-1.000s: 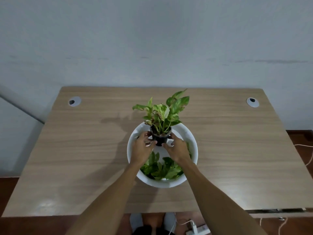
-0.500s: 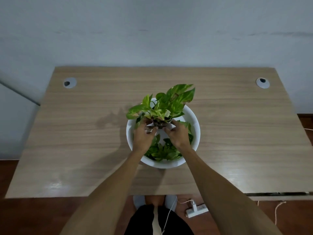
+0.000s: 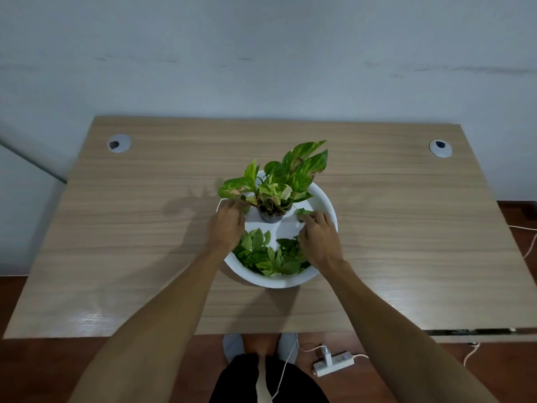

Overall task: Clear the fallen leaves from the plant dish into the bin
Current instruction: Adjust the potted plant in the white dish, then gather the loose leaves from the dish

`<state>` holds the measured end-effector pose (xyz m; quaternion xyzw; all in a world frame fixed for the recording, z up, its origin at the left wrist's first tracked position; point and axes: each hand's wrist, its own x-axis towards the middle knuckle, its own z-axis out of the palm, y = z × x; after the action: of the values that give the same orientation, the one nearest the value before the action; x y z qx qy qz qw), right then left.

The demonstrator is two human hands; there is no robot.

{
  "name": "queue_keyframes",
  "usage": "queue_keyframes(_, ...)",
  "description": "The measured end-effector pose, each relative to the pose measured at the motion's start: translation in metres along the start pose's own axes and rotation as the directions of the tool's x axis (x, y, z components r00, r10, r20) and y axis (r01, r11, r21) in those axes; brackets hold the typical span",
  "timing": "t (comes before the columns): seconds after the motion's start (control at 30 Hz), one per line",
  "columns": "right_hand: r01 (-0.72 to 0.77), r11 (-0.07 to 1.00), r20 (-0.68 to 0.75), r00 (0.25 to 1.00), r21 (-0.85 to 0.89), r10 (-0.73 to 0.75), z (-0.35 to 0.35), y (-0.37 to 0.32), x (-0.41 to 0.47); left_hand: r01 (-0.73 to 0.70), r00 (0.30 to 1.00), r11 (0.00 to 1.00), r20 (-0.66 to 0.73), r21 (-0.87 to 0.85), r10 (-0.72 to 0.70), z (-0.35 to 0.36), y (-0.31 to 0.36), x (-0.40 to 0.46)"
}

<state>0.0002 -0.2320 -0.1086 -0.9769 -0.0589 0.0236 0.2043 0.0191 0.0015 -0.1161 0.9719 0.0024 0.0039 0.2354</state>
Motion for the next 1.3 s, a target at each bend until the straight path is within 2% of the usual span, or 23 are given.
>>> queue_keyframes(0.07,0.077,0.993,-0.012,0.997,-0.092,-0.078,0.001,0.001,0.002,-0.105,0.992,0.989,0.078,0.107,0.096,0.003,-0.003,0.002)
queue_keyframes(0.2,0.09,0.986,0.182,0.981,-0.14,-0.064,0.005,0.003,0.01,-0.218,0.963,0.956,0.201,0.194,0.179,0.006,-0.006,0.004)
queue_keyframes(0.3,0.124,0.98,0.295,0.953,-0.157,-0.073,0.006,0.008,0.009,-0.2,0.953,0.961,0.268,0.19,0.145,0.003,-0.005,0.003)
queue_keyframes(0.43,0.161,0.972,0.376,0.923,-0.172,-0.086,-0.006,0.007,0.001,-0.145,0.951,0.974,0.297,0.172,0.089,-0.006,-0.002,0.0)
queue_keyframes(0.6,0.154,0.973,0.44,0.896,-0.173,-0.063,-0.019,-0.003,-0.011,-0.084,0.919,0.987,0.393,0.135,0.024,-0.019,-0.001,-0.006)
queue_keyframes(0.83,0.177,0.975,0.529,0.845,-0.136,-0.08,-0.029,-0.014,-0.027,-0.04,0.904,0.996,0.427,0.076,0.004,-0.034,0.009,-0.034)
queue_keyframes(1.0,0.189,0.98,0.548,0.827,-0.068,-0.121,-0.035,-0.021,-0.033,-0.097,0.872,0.993,0.486,0.06,0.056,-0.038,0.009,-0.047)
queue_keyframes(1.07,0.194,0.98,0.519,0.842,-0.037,-0.147,-0.037,-0.02,-0.032,-0.099,0.865,0.995,0.496,0.03,0.071,-0.04,0.012,-0.048)
queue_keyframes(1.13,0.178,0.984,0.451,0.88,-0.021,-0.15,-0.037,-0.018,-0.031,-0.103,0.889,0.994,0.451,0.023,0.081,-0.043,0.014,-0.045)
queue_keyframes(1.23,0.159,0.987,0.327,0.935,-0.035,-0.139,-0.036,-0.014,-0.028,-0.126,0.911,0.982,0.408,0.139,0.059,-0.041,0.012,-0.037)
queue_keyframes(1.3,0.144,0.988,0.315,0.942,-0.063,-0.117,-0.034,-0.011,-0.027,-0.147,0.898,0.955,0.44,0.259,0.019,-0.036,0.009,-0.031)
